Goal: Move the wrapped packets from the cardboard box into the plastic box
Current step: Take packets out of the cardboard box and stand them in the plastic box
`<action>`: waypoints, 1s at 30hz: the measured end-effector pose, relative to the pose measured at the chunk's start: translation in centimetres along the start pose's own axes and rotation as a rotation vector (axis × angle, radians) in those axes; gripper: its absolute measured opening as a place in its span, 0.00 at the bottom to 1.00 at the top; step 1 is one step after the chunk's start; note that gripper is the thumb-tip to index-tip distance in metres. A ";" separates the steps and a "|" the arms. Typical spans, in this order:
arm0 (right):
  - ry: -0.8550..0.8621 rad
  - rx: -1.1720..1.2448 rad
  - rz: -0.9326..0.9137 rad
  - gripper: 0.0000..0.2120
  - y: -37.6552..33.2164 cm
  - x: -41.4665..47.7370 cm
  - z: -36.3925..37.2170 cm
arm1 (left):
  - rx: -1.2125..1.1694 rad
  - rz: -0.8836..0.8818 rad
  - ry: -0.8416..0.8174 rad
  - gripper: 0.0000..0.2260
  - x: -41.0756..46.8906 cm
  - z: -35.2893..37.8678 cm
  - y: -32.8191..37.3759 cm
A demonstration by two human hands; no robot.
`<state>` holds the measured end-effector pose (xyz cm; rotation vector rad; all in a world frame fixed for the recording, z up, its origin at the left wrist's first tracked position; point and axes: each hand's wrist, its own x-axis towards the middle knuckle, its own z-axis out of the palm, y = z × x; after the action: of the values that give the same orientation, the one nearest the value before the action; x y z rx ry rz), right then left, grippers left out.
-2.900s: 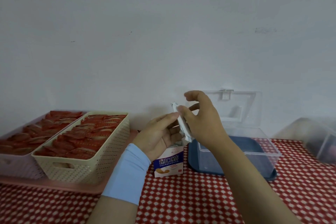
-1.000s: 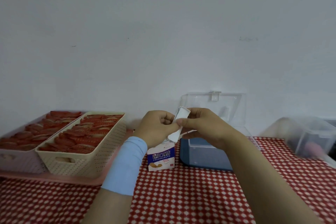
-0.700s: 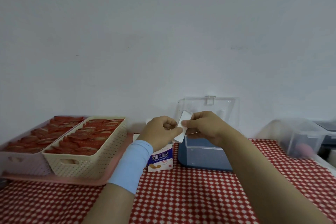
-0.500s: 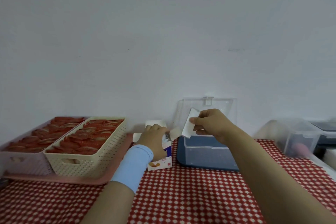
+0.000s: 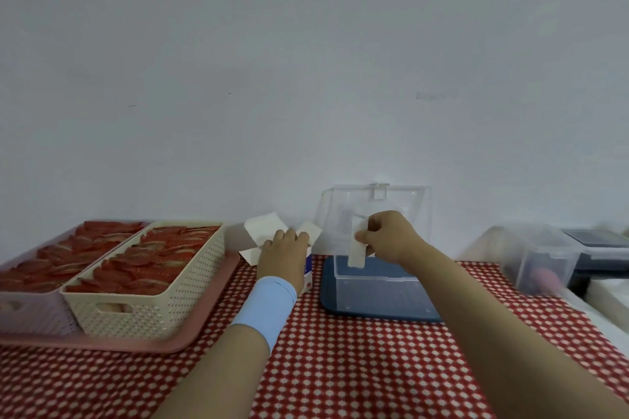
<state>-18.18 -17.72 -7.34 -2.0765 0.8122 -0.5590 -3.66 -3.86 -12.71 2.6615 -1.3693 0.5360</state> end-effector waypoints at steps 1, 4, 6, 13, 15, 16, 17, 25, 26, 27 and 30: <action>-0.012 -0.017 0.007 0.06 0.1 0.1 0.1 | 0.003 -0.002 0.018 0.23 -0.1 -0.1 0.1; -0.040 -0.067 0.016 0.06 0.4 0.5 0.5 | -0.177 0.065 0.184 0.20 -0.4 -1.5 0.9; -0.078 -0.117 0.030 0.05 0.4 0.8 0.9 | -0.461 0.040 0.233 0.12 -0.9 -2.6 1.6; -0.274 -0.339 0.174 0.10 0.6 2.3 1.9 | -0.832 -0.283 -0.139 0.17 -0.8 -0.9 4.1; -0.330 -0.428 0.210 0.12 0.6 2.7 2.1 | -1.044 -0.369 -0.182 0.16 -0.4 -0.2 4.5; -0.350 -0.460 0.229 0.12 0.7 3.0 2.3 | -1.131 -0.403 -0.197 0.15 -0.2 0.4 4.5; -0.373 -0.479 0.255 0.13 0.8 3.3 2.6 | -1.169 -0.415 -0.220 0.14 -0.3 0.6 4.5; -0.499 -0.517 0.471 0.11 0.6 4.1 5.2 | -1.211 -0.352 -0.287 0.14 0.1 1.4 3.4; -0.496 -0.531 0.471 0.13 0.6 4.2 5.2 | -1.209 -0.348 -0.282 0.13 0.2 1.5 3.4; -0.493 -0.524 0.485 0.15 0.9 4.4 5.2 | -1.201 -0.349 -0.289 0.12 0.1 1.2 3.4; -0.458 -0.477 0.535 0.21 1.4 4.7 4.7 | -1.248 -0.371 -0.306 0.13 0.5 1.0 3.4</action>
<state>-12.44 -19.16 -10.67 -2.1418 1.2355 0.4264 -5.88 -6.50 -13.73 1.8260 -0.7496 -0.6134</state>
